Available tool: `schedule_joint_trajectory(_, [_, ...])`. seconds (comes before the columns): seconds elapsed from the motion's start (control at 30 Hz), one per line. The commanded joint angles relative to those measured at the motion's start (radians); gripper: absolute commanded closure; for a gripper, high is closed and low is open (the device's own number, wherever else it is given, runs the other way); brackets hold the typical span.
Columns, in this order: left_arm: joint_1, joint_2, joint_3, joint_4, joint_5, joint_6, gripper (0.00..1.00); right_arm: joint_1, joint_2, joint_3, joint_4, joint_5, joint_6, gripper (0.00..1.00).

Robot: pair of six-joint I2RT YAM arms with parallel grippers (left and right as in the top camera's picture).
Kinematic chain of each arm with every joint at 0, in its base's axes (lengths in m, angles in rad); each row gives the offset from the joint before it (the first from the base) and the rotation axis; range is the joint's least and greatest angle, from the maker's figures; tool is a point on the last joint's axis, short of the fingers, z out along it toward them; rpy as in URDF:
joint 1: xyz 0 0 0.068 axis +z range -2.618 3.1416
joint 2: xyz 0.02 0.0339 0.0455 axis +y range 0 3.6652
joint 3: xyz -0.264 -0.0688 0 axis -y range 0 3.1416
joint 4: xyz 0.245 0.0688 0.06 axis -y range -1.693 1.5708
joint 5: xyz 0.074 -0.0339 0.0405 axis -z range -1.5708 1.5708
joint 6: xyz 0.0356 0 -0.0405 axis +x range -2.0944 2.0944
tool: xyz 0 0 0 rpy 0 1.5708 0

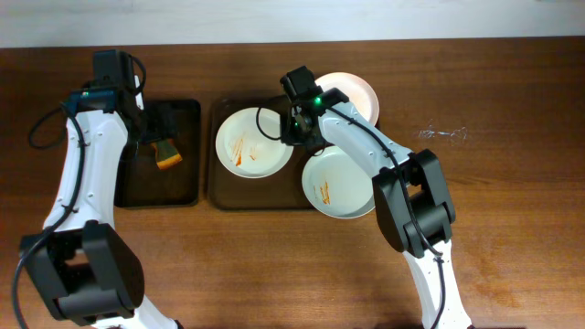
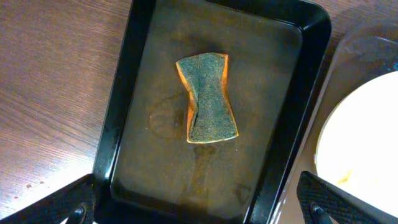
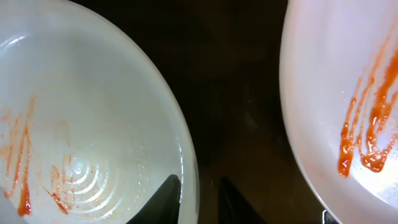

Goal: Clean dirty plates on tray and stack at the side
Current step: 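Grasp the sponge with the left gripper and the plate rim with the right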

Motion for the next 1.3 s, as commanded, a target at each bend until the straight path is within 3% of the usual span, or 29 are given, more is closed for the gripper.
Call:
schedule_joint_trajectory(0.0, [0.005,0.008,0.010,0.011,-0.008,-0.005,0.00,0.005,0.029,0.004,0.003,0.019,0.009,0.80])
schedule_joint_trajectory(0.07, [0.005,0.008,0.010,0.027,-0.008,-0.005,0.00,0.005,0.047,0.004,0.003,0.016,0.009,0.83])
schedule_joint_trajectory(0.13, [0.005,0.014,0.010,0.044,-0.008,-0.005,0.00,0.005,0.047,0.004,0.004,0.016,0.009,0.95])
schedule_joint_trajectory(0.27, [0.005,0.076,0.010,0.078,-0.012,-0.005,0.02,0.005,0.048,0.004,-0.005,0.020,0.009,0.96])
schedule_joint_trajectory(0.33, [0.005,0.122,0.010,0.109,-0.011,-0.005,0.33,0.005,0.048,0.004,-0.008,0.020,0.009,0.96])
schedule_joint_trajectory(0.37, [0.005,0.141,0.010,0.118,-0.011,-0.005,0.43,0.005,0.048,0.004,-0.008,0.020,0.009,0.96])
schedule_joint_trajectory(0.57, [0.005,0.286,0.010,0.169,-0.010,-0.005,0.41,0.003,0.048,0.004,-0.013,0.020,0.008,0.94])
schedule_joint_trajectory(0.7, [0.005,0.359,0.010,0.235,0.026,0.018,0.54,0.003,0.048,0.004,-0.015,0.020,0.008,0.95])
schedule_joint_trajectory(0.73, [0.005,0.361,0.010,0.242,0.026,0.018,0.60,0.003,0.048,0.004,-0.015,0.020,0.008,0.95])
schedule_joint_trajectory(0.8, [0.005,0.361,0.010,0.253,0.026,0.018,0.91,0.003,0.048,0.004,-0.015,0.020,0.008,0.95])
schedule_joint_trajectory(0.83, [0.005,0.361,0.010,0.251,0.026,0.017,1.00,0.003,0.048,0.004,-0.015,0.020,0.008,0.94])
schedule_joint_trajectory(0.97, [0.005,0.346,0.032,0.222,0.027,0.032,1.00,0.003,0.048,0.004,-0.016,0.019,0.008,0.95])
schedule_joint_trajectory(1.07, [0.002,0.269,0.140,0.098,0.069,0.104,1.00,0.002,0.047,0.004,-0.017,-0.009,0.002,0.96])
schedule_joint_trajectory(1.13, [0.002,0.217,0.189,0.018,0.070,0.111,1.00,-0.010,0.045,0.004,-0.016,-0.102,-0.047,0.96])
schedule_joint_trajectory(1.27, [0.002,0.176,0.193,-0.029,0.245,0.223,1.00,-0.087,0.045,0.004,-0.024,-0.301,-0.048,0.96])
